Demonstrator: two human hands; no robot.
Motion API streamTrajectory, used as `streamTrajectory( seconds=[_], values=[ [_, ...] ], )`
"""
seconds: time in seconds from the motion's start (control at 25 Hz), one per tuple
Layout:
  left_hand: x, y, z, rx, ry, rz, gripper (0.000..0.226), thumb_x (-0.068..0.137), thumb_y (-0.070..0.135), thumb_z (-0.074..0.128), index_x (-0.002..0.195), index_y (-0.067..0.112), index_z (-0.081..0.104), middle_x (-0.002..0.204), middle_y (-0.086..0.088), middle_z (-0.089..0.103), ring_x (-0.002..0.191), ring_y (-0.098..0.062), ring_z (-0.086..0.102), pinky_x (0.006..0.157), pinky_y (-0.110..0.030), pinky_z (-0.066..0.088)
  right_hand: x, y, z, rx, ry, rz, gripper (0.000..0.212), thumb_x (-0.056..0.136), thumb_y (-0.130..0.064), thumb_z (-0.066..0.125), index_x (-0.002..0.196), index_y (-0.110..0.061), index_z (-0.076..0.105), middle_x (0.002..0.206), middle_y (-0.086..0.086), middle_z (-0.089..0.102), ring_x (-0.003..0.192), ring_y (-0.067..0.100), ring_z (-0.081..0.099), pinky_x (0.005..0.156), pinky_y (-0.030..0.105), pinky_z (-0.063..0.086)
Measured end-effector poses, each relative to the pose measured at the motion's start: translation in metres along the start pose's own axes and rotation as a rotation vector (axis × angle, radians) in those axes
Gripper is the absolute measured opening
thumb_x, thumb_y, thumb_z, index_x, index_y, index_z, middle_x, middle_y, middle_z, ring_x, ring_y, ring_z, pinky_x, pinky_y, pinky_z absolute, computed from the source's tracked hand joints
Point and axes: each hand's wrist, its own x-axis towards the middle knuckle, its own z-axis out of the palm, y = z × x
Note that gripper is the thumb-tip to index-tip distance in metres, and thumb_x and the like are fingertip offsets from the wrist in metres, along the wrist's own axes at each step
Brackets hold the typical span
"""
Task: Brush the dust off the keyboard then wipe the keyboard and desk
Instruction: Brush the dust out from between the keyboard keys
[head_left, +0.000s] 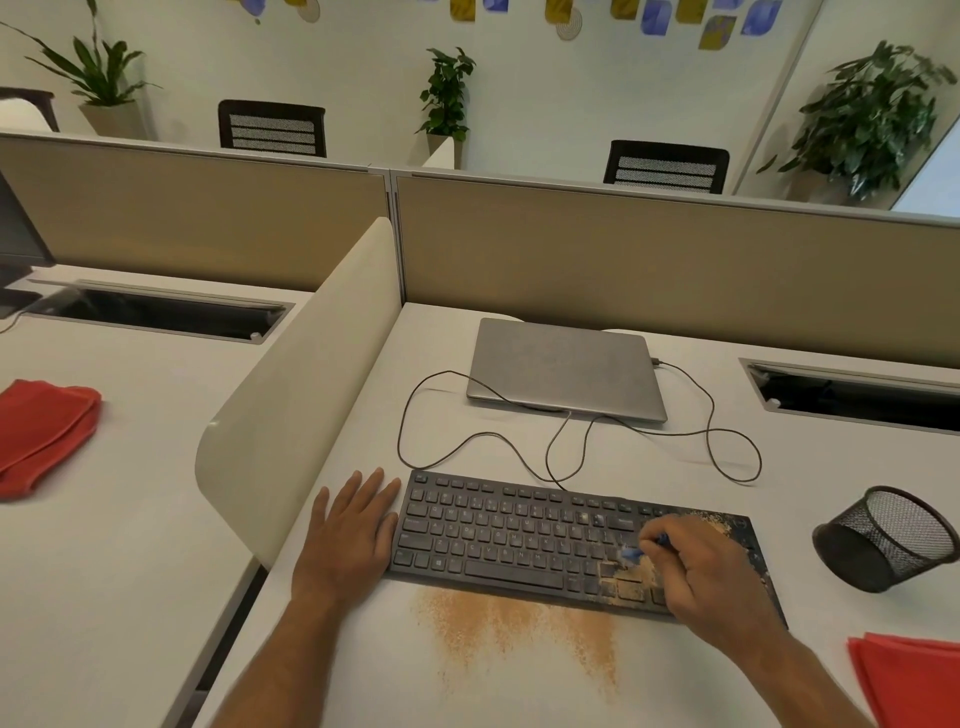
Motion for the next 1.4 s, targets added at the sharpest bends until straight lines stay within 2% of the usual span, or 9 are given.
streamTrajectory(
  seconds=[0.2, 0.44, 0.64, 0.76, 0.92, 1.08, 1.16, 1.24, 1.4],
  values=[
    [0.000, 0.000, 0.000, 0.009, -0.004, -0.001, 0.072, 0.091, 0.057, -0.002, 0.157, 0.040, 0.021, 0.165, 0.017, 0.010, 0.152, -0.004, -0.005, 0.124, -0.039, -0.009, 0.000, -0.004, 0.016, -0.019, -0.079, -0.060, 0.006, 0.083, -0.020, 0.059, 0.084, -0.026, 0.059, 0.075, -0.015, 0.058, 0.068, 0.004, 0.051, 0.054, 0.023, 0.047],
    [-0.001, 0.001, -0.002, 0.013, -0.006, -0.004, 0.074, 0.090, 0.057, -0.004, 0.157, 0.040, 0.021, 0.165, 0.018, 0.009, 0.152, -0.004, -0.005, 0.124, -0.038, -0.010, 0.001, 0.000, 0.009, 0.062, 0.014, 0.058, 0.009, 0.085, -0.016, 0.059, 0.088, -0.022, 0.063, 0.077, -0.018, 0.058, 0.078, -0.001, 0.053, 0.062, 0.008, 0.041],
    [-0.001, 0.002, -0.003, 0.006, 0.000, -0.006, 0.074, 0.090, 0.057, -0.003, 0.157, 0.040, 0.022, 0.165, 0.018, 0.010, 0.152, -0.003, -0.005, 0.124, -0.038, -0.010, -0.002, -0.004, 0.015, 0.034, -0.026, -0.018, 0.010, 0.083, -0.017, 0.058, 0.085, -0.026, 0.060, 0.075, -0.016, 0.058, 0.072, 0.002, 0.053, 0.057, 0.019, 0.046],
    [-0.001, 0.002, -0.002, 0.007, 0.003, -0.005, 0.074, 0.090, 0.057, -0.003, 0.157, 0.039, 0.023, 0.165, 0.018, 0.010, 0.152, -0.003, -0.004, 0.124, -0.039, -0.009, 0.002, -0.007, 0.012, 0.073, 0.015, 0.005, 0.008, 0.085, -0.020, 0.057, 0.087, -0.024, 0.063, 0.077, -0.016, 0.059, 0.075, 0.001, 0.053, 0.061, 0.014, 0.044],
    [-0.001, 0.002, -0.001, 0.009, 0.003, -0.005, 0.073, 0.090, 0.057, -0.002, 0.157, 0.039, 0.023, 0.165, 0.018, 0.011, 0.152, -0.003, -0.004, 0.124, -0.039, -0.009, 0.001, -0.007, 0.014, 0.038, -0.076, -0.047, 0.009, 0.084, -0.021, 0.057, 0.086, -0.030, 0.058, 0.074, -0.017, 0.057, 0.070, 0.003, 0.052, 0.057, 0.016, 0.044],
    [-0.001, 0.002, -0.003, 0.008, 0.007, -0.003, 0.074, 0.089, 0.057, -0.003, 0.157, 0.040, 0.023, 0.165, 0.018, 0.011, 0.152, -0.003, -0.004, 0.124, -0.039, -0.008, 0.005, -0.009, 0.009, 0.064, -0.004, -0.007, 0.006, 0.085, -0.020, 0.058, 0.086, -0.023, 0.063, 0.075, -0.017, 0.057, 0.072, 0.002, 0.052, 0.058, 0.012, 0.041],
    [-0.001, 0.003, -0.003, 0.007, 0.011, -0.001, 0.075, 0.089, 0.057, -0.003, 0.157, 0.040, 0.024, 0.165, 0.018, 0.012, 0.152, -0.003, -0.003, 0.124, -0.039, -0.008, 0.003, -0.010, 0.011, 0.033, -0.067, -0.061, 0.009, 0.089, -0.030, 0.052, 0.088, -0.027, 0.060, 0.077, -0.017, 0.057, 0.072, 0.001, 0.052, 0.057, 0.015, 0.044],
    [-0.001, 0.003, -0.004, 0.008, 0.008, -0.003, 0.075, 0.089, 0.058, -0.004, 0.157, 0.039, 0.022, 0.165, 0.018, 0.011, 0.152, -0.003, -0.004, 0.124, -0.039, -0.008, 0.001, -0.010, 0.012, 0.036, -0.133, -0.087, 0.005, 0.088, -0.029, 0.052, 0.085, -0.030, 0.056, 0.074, -0.021, 0.055, 0.072, 0.000, 0.051, 0.056, 0.013, 0.041],
    [-0.002, 0.004, -0.004, 0.008, 0.005, -0.004, 0.075, 0.089, 0.058, -0.004, 0.157, 0.039, 0.023, 0.165, 0.017, 0.012, 0.152, -0.003, -0.003, 0.124, -0.039, -0.009, 0.004, -0.013, 0.005, 0.068, -0.017, -0.012, 0.007, 0.083, -0.019, 0.060, 0.084, -0.024, 0.064, 0.073, -0.017, 0.060, 0.071, 0.001, 0.054, 0.059, 0.011, 0.040]
  ],
)
